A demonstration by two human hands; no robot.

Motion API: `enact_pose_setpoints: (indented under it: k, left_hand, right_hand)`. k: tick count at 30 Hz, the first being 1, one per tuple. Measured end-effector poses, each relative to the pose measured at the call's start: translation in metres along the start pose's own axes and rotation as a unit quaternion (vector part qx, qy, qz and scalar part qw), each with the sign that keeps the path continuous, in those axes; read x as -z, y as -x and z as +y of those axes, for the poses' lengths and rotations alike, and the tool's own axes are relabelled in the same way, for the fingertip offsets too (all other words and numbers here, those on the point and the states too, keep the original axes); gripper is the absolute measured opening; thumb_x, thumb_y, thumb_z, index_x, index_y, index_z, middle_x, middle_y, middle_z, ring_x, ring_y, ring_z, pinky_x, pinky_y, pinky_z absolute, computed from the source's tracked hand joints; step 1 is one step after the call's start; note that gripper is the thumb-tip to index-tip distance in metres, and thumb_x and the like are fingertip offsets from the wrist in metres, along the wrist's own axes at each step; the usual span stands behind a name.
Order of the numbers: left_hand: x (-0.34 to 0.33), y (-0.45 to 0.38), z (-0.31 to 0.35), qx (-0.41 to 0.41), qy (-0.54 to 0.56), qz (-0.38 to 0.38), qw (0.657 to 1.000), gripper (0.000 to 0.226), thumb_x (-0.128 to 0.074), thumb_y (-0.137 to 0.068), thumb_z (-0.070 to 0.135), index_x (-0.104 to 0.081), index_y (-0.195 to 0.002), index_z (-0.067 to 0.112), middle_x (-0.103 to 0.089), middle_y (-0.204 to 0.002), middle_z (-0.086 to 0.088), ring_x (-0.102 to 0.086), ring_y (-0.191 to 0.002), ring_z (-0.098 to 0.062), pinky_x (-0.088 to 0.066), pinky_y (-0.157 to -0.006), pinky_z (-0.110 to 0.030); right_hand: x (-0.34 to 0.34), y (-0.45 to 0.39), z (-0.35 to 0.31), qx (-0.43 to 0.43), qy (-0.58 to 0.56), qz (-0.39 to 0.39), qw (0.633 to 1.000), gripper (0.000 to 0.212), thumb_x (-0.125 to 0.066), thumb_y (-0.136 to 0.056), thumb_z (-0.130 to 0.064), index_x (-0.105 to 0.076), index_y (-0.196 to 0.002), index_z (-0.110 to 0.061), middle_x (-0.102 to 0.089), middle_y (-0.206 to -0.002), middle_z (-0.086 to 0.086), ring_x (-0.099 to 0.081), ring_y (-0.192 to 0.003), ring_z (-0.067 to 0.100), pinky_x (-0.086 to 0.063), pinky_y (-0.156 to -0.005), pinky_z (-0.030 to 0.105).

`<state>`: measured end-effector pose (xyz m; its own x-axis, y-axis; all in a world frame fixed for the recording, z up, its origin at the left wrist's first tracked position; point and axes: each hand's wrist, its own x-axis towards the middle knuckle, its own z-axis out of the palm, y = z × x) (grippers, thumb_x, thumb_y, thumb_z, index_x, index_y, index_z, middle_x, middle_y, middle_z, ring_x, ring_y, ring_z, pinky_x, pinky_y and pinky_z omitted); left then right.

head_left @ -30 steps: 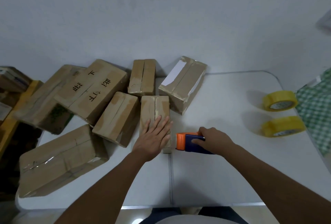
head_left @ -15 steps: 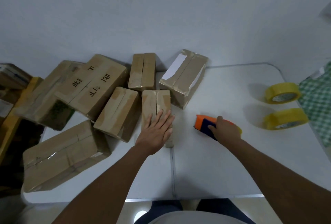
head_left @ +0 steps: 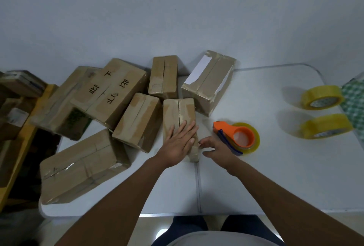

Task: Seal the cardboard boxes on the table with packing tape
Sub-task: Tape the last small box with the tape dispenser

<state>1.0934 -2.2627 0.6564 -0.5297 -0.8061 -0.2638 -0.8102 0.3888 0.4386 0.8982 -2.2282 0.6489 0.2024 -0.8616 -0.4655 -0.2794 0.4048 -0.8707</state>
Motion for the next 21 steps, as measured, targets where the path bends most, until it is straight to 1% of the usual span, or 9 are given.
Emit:
enact_pose_setpoints:
  k: [2, 5, 7, 9, 11, 13, 16, 19, 21]
  left_hand:
    - [-0.001, 0.0, -0.001, -0.001, 0.004, 0.002, 1.0, 0.051, -0.018, -0.108, 0.037, -0.01, -0.159, 0.031, 0.003, -0.165, 0.014, 0.016, -0.15, -0.005, 0.013, -0.121, -0.039]
    - [-0.003, -0.001, -0.003, -0.004, 0.005, 0.003, 1.0, 0.053, -0.016, -0.107, 0.04, -0.01, -0.159, 0.032, 0.002, -0.165, 0.015, 0.016, -0.15, -0.005, 0.012, -0.121, -0.039]
    - [-0.003, -0.001, -0.005, -0.006, 0.008, 0.005, 1.0, 0.054, -0.015, -0.106, 0.042, -0.01, -0.158, 0.033, 0.002, -0.165, 0.015, 0.016, -0.15, -0.004, 0.013, -0.121, -0.039]
    - [-0.003, -0.001, -0.006, -0.01, 0.014, 0.005, 1.0, 0.053, -0.016, -0.106, 0.041, -0.011, -0.158, 0.033, 0.002, -0.165, 0.016, 0.016, -0.15, -0.004, 0.013, -0.121, -0.038]
    - [-0.003, -0.002, -0.006, -0.011, 0.018, 0.006, 1.0, 0.054, -0.015, -0.106, 0.042, -0.01, -0.158, 0.033, 0.002, -0.165, 0.016, 0.016, -0.15, -0.003, 0.013, -0.121, -0.038]
    - [-0.002, -0.002, -0.005, -0.006, 0.027, 0.003, 1.0, 0.057, -0.012, -0.102, 0.046, -0.011, -0.158, 0.033, 0.002, -0.165, 0.016, 0.015, -0.15, -0.002, 0.012, -0.121, -0.039]
    - [0.0, -0.002, -0.007, -0.008, 0.071, 0.011, 0.997, 0.054, -0.016, -0.104, 0.043, -0.018, -0.157, 0.032, -0.002, -0.165, 0.015, 0.011, -0.15, -0.001, 0.011, -0.122, -0.038]
    - [0.007, 0.003, -0.011, -0.018, 0.153, 0.051, 0.987, 0.043, -0.032, -0.108, 0.032, -0.039, -0.15, 0.027, -0.012, -0.164, 0.015, 0.001, -0.15, 0.003, 0.007, -0.121, -0.024]
    - [0.009, 0.011, -0.015, -0.029, 0.161, 0.062, 0.985, 0.042, -0.041, -0.106, 0.03, -0.044, -0.148, 0.023, -0.015, -0.164, 0.015, 0.001, -0.149, 0.004, 0.005, -0.119, -0.017]
  right_hand:
    - [0.004, 0.003, 0.0, 0.0, 0.015, -0.003, 1.0, 0.017, -0.063, -0.089, 0.002, -0.065, -0.104, -0.005, -0.066, -0.093, -0.002, -0.06, -0.087, 0.003, -0.044, -0.067, 0.005]
    - [0.007, 0.006, -0.001, -0.002, 0.034, -0.015, 0.999, 0.001, -0.068, -0.089, -0.009, -0.069, -0.089, -0.009, -0.065, -0.087, -0.002, -0.059, -0.082, 0.005, -0.046, -0.071, 0.011]
    - [0.012, 0.006, 0.001, -0.011, 0.061, -0.011, 0.998, 0.005, -0.07, -0.089, -0.016, -0.068, -0.087, -0.011, -0.067, -0.092, 0.002, -0.062, -0.087, 0.01, -0.048, -0.076, 0.019]
    - [0.019, 0.008, 0.001, -0.037, 0.055, -0.031, 0.997, 0.01, -0.069, -0.09, -0.017, -0.067, -0.091, -0.007, -0.068, -0.092, 0.005, -0.064, -0.087, 0.013, -0.051, -0.076, 0.021]
    - [0.026, 0.013, -0.003, -0.059, -0.01, -0.073, 0.996, 0.012, -0.064, -0.092, -0.011, -0.063, -0.096, 0.0, -0.071, -0.093, 0.01, -0.068, -0.088, 0.017, -0.056, -0.078, 0.024]
    - [0.03, 0.018, -0.009, -0.074, -0.079, -0.101, 0.989, 0.008, -0.062, -0.093, -0.006, -0.061, -0.096, 0.001, -0.071, -0.088, 0.012, -0.069, -0.088, 0.02, -0.057, -0.08, 0.027]
    - [0.029, 0.021, -0.008, -0.078, -0.104, -0.096, 0.987, 0.005, -0.062, -0.093, -0.005, -0.061, -0.096, -0.002, -0.069, -0.083, 0.009, -0.068, -0.086, 0.02, -0.056, -0.082, 0.029]
    - [0.025, 0.021, -0.003, -0.069, -0.074, -0.066, 0.993, 0.012, -0.063, -0.093, -0.008, -0.064, -0.102, -0.001, -0.07, -0.084, 0.008, -0.069, -0.084, 0.015, -0.055, -0.08, 0.026]
    - [0.022, 0.023, -0.002, -0.062, -0.065, -0.044, 0.995, 0.015, -0.064, -0.092, -0.011, -0.065, -0.105, -0.003, -0.071, -0.083, 0.007, -0.069, -0.082, 0.013, -0.054, -0.077, 0.024]
